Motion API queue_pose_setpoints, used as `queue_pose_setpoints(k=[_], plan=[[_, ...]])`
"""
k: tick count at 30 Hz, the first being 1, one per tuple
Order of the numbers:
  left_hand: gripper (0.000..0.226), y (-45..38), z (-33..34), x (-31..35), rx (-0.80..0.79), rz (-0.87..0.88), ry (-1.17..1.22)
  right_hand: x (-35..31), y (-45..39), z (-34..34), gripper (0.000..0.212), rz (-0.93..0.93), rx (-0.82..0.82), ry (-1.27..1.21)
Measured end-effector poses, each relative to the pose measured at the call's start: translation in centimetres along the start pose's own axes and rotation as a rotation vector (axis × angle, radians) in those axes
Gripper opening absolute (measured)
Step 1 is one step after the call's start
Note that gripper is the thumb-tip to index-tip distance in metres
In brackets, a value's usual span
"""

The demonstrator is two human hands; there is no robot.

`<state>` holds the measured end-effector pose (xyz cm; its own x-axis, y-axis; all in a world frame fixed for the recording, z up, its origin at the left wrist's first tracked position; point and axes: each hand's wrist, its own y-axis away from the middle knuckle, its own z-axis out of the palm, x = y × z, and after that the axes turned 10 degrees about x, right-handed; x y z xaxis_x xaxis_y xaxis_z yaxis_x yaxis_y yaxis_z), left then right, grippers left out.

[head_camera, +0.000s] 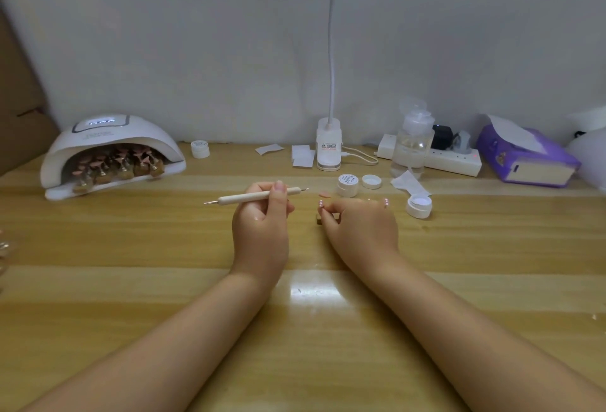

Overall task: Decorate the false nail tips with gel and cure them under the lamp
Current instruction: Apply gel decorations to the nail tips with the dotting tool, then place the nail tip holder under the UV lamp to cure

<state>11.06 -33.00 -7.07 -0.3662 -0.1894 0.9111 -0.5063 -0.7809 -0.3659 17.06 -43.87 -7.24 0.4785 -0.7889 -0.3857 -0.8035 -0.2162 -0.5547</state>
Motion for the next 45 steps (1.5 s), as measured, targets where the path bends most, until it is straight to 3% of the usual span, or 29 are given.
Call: queue_pose_setpoints(k=[5,13,17,21,23,26,33,38,42,45], plan=[[0.023,0.0,0.1,-0.1,-0.007,-0.005,-0.001,0.4,-0.1,0.1,0.029,0.007,0.002,0.033],[0.024,0.1,0.0,0.0,-0.017,0.006,-0.019,0.3,0.1,-0.9,0.028,-0.131,-0.018,0.202],[0.024,0.0,0.0,0.1,-0.022,-0.002,-0.019,0.5,-1.9,-3.4,0.037,-0.021,-0.091,0.139],[0.024,0.0,-0.1,0.0,-0.028,-0.014,-0.021,3.1,-5.1,-7.4,0.035,0.168,-0.310,0.187],[0.024,0.1,-0.1,0.0,-0.032,-0.017,-0.022,4.7,-5.1,-8.1,0.030,0.170,-0.371,0.247],[0.024,0.1,-0.1,0.0,-0.039,-0.024,-0.026,6.7,-4.1,-7.6,0.034,0.094,-0.322,0.297],[0.025,0.2,-0.3,0.0,-0.043,-0.025,-0.052,8.7,-2.6,-4.8,0.057,0.091,-0.332,0.143],[0.024,0.2,-0.3,-0.1,-0.054,-0.016,-0.066,8.9,-2.6,-4.6,0.046,0.038,-0.320,0.173],[0.024,0.2,-0.4,-0.1,-0.051,-0.009,-0.071,9.4,-2.1,-4.9,0.021,0.016,-0.300,-0.050],[0.024,0.2,-0.5,-0.1,-0.051,0.001,-0.071,9.3,-1.7,-5.3,0.019,0.062,-0.337,-0.251]])
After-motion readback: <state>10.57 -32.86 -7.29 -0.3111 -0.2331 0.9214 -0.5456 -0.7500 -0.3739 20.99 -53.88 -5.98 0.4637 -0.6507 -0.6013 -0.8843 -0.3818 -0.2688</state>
